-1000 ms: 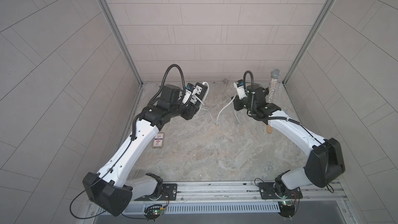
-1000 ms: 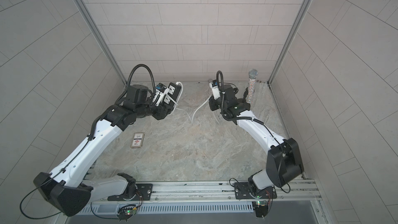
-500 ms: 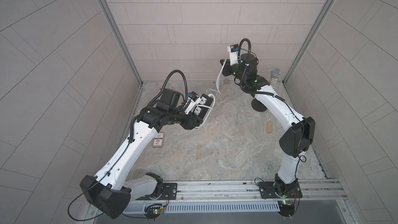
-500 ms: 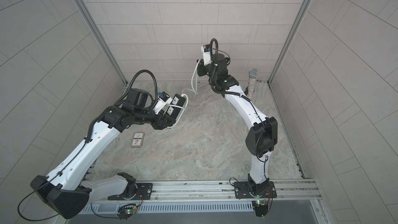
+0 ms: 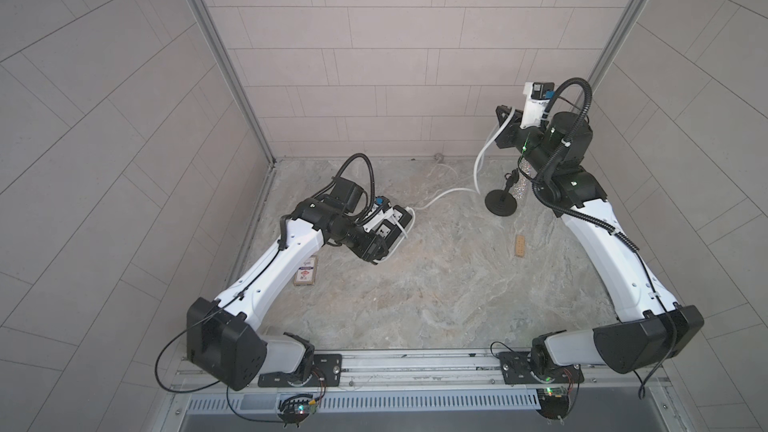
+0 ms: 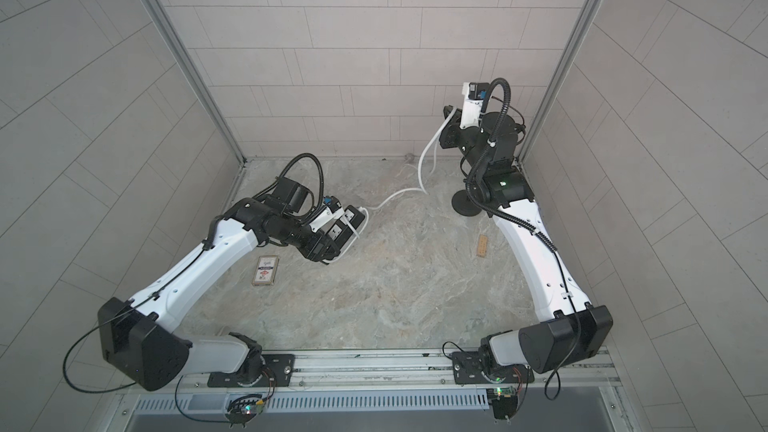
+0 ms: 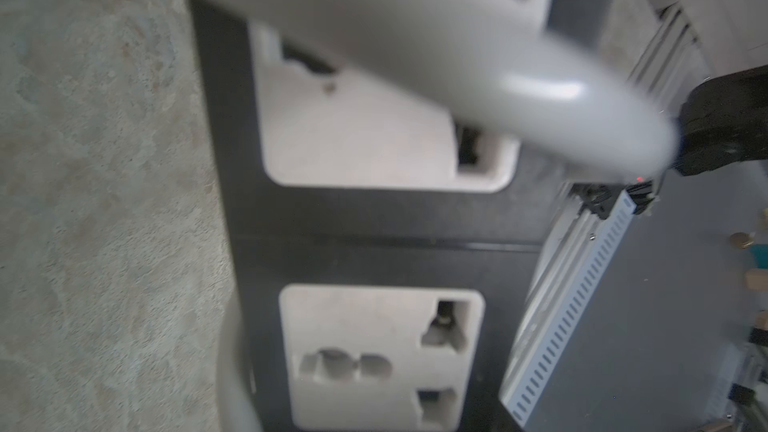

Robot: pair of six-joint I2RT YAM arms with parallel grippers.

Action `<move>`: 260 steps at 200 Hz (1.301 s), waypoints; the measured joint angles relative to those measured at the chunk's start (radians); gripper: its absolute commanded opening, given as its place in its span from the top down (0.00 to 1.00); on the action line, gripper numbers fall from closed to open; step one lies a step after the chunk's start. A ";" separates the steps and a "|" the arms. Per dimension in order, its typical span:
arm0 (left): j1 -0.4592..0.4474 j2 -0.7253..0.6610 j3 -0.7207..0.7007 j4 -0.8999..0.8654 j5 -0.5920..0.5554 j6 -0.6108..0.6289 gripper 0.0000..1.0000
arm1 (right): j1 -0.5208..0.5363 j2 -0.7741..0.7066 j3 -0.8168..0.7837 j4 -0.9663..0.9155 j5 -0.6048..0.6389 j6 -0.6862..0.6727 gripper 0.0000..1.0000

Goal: Unwrap the cord wrapped around the power strip
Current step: Unwrap the power cord from the power strip.

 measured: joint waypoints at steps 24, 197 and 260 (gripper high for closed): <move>0.000 0.035 0.001 -0.040 -0.155 0.064 1.00 | -0.019 -0.073 -0.087 -0.037 0.039 -0.018 1.00; 0.041 -0.060 -0.022 0.098 -0.832 0.550 1.00 | 0.063 -0.229 -0.632 0.054 0.127 -0.257 1.00; 0.051 -0.172 0.040 0.273 -0.484 0.201 1.00 | 0.175 -0.174 -0.653 -0.100 -0.182 -0.527 0.48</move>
